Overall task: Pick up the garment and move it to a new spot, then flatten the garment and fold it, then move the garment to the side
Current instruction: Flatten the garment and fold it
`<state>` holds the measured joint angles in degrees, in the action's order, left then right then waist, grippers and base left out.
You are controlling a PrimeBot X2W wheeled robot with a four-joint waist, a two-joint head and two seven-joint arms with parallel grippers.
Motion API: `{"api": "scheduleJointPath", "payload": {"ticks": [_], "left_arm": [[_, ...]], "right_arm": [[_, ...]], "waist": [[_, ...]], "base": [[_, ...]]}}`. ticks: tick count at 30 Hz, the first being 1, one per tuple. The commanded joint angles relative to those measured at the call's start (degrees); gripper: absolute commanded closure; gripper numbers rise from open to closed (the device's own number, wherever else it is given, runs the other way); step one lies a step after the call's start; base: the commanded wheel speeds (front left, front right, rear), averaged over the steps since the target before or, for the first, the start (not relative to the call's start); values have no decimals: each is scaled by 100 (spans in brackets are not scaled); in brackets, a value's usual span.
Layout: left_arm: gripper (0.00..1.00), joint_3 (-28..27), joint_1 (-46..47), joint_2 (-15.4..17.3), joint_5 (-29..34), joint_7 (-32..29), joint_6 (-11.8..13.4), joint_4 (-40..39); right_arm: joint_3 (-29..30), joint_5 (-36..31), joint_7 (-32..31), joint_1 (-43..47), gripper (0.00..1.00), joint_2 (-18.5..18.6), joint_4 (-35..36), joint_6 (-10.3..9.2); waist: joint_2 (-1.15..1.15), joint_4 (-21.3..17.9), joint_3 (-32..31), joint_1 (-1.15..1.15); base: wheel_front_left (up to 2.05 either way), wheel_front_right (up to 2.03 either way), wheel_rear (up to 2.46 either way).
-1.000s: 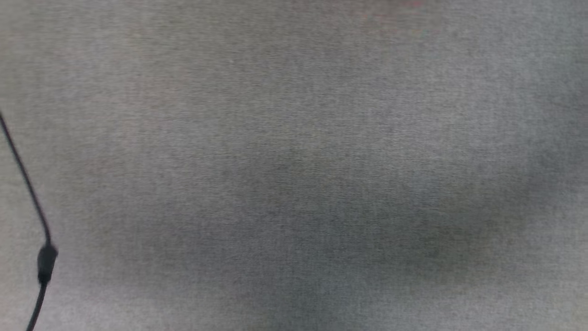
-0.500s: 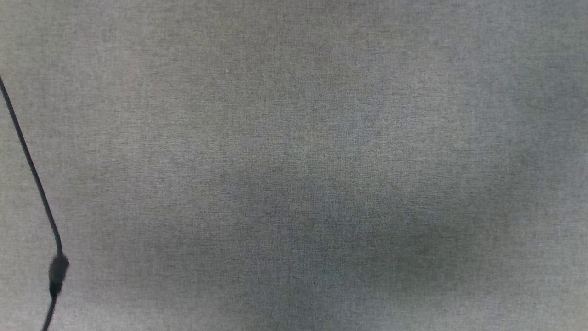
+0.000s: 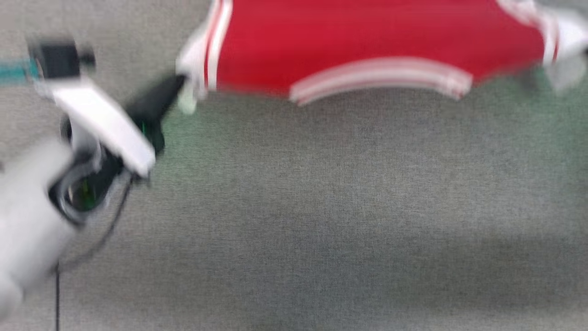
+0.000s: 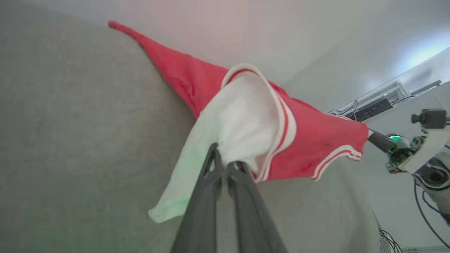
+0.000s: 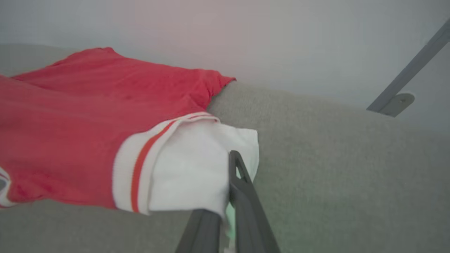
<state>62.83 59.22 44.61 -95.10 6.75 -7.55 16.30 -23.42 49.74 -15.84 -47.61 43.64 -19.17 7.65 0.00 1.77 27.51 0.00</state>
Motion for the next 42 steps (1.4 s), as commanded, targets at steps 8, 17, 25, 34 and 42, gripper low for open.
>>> {"api": "scheduleJointPath", "payload": {"ticks": [8, 17, 25, 34, 42], "left_arm": [[100, 341, -1402, 486, 318, 512, 15, -507], [100, 676, -2203, 657, 859, 741, 16, -553], [100, 716, -2782, 907, 1136, 827, 16, -718], [100, 395, -3152, 864, 1316, 853, 132, -806], [100, 249, -3214, 367, 1476, 835, 180, -415]], "right_arm": [[724, 278, -547, 2190, 100, 364, 1247, -30], [1834, -34, -1234, 4344, 100, 82, 2444, -30], [2573, -320, -2259, 5861, 100, -503, 3576, -29], [3026, -795, -2760, 6298, 100, -1131, 4421, -29], [2419, -1134, -2892, 5734, 100, -1153, 3782, -28]], "waist": [[0, 108, -491, 0], [0, 256, -672, 0], [0, 313, -652, 0], [0, 329, -606, 0], [0, 339, -594, 0]], "base": [[0, 0, 0], [0, 0, 0], [0, 0, 0], [0, 0, 0], [0, 0, 0]]}}
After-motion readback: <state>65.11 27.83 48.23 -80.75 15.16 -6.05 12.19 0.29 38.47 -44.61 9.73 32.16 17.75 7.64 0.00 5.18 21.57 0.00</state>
